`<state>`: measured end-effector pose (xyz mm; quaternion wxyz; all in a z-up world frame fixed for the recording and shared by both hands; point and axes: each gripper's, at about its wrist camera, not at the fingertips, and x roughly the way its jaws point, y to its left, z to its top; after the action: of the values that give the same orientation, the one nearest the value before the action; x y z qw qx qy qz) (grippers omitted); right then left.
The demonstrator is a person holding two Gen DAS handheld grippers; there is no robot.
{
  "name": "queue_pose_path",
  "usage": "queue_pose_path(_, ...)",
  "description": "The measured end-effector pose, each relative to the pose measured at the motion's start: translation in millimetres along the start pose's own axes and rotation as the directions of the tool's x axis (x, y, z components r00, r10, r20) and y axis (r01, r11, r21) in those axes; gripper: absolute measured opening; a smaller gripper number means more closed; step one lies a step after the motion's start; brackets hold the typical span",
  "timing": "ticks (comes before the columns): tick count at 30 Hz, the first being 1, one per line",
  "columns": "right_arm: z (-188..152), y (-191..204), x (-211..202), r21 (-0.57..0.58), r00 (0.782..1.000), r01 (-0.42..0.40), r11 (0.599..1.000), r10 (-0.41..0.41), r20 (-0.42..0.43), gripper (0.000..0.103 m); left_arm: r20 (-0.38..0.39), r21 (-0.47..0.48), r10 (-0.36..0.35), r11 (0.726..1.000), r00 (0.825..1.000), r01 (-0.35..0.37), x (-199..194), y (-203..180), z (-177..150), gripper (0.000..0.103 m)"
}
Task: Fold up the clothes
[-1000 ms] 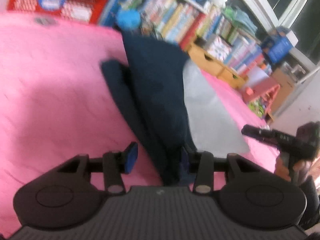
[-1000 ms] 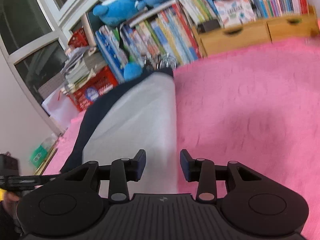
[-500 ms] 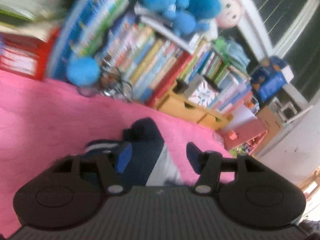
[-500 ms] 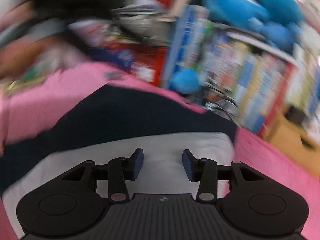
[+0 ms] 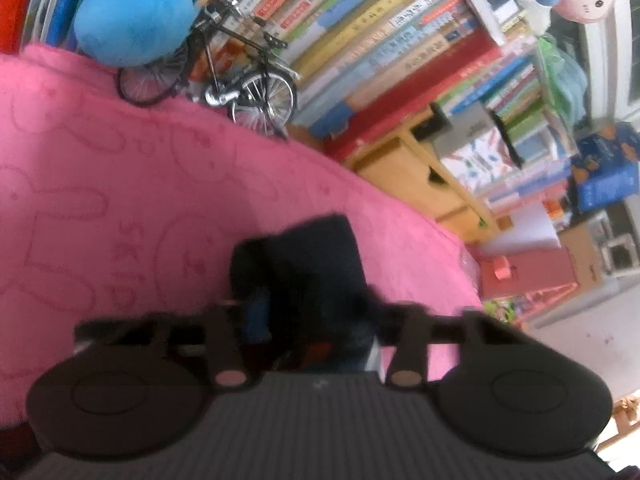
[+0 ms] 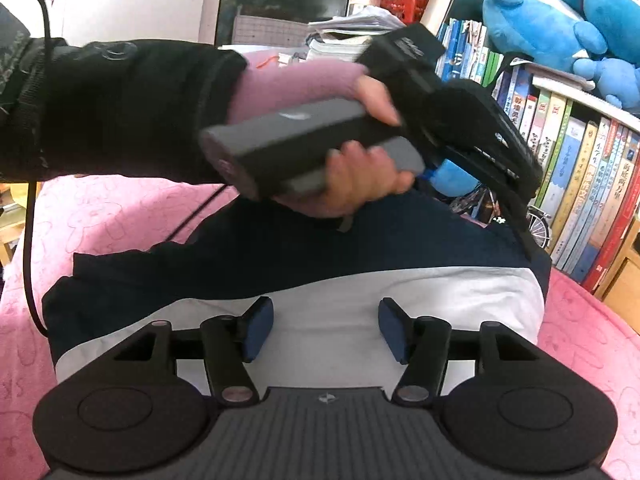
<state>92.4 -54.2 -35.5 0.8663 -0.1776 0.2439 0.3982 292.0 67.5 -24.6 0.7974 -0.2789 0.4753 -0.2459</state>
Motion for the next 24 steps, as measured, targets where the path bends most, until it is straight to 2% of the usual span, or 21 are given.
queue_pose_path(5,0,-1,3,0.006,1.000,-0.008,1.000,0.008,-0.009,0.062,0.034,0.061,-0.009,0.998,0.999,0.007,1,-9,15,0.007)
queue_pose_path(9,-1,-1,4,0.021,1.000,-0.013,1.000,0.013,-0.006,0.064,0.084,0.046,0.039,0.998,0.996,-0.043,-3,-7,28,0.009)
queue_pose_path(10,-2,0,3,0.027,1.000,-0.012,1.000,0.012,-0.005,0.064,0.139,0.045,0.074,0.996,0.988,-0.081,-10,-7,31,0.009)
queue_pose_path(12,-4,1,-1,0.038,1.000,-0.006,0.999,0.006,-0.002,0.064,0.260,0.033,0.142,0.987,0.955,-0.156,-30,-7,37,0.008)
queue_pose_path(14,-4,2,-6,0.048,1.000,0.010,0.999,-0.010,0.005,0.065,0.330,0.018,0.193,0.977,0.924,-0.211,-56,-5,35,0.008)
queue_pose_path(16,-6,-2,-17,0.086,0.999,0.032,0.996,-0.033,0.021,0.067,0.343,0.064,0.187,0.973,0.920,-0.221,-86,-5,20,0.015)
queue_pose_path(18,-12,-11,-30,0.149,0.997,0.059,0.987,-0.066,0.041,0.070,0.349,0.112,0.187,0.964,0.918,-0.239,-115,-4,-8,0.030)
queue_pose_path(20,-20,-25,-41,0.236,0.994,0.084,0.968,-0.099,0.051,0.073,0.359,0.142,0.186,0.958,0.915,-0.250,-143,-1,-39,0.036)
queue_pose_path(23,-35,-55,-54,0.408,0.990,0.108,0.907,-0.137,0.043,0.075,0.366,0.110,0.179,0.966,0.913,-0.234,-177,14,-87,0.050)
queue_pose_path(24,-40,-67,-58,0.467,0.989,0.113,0.877,-0.146,0.036,0.075,0.358,0.084,0.177,0.972,0.917,-0.220,-185,23,-100,0.050)
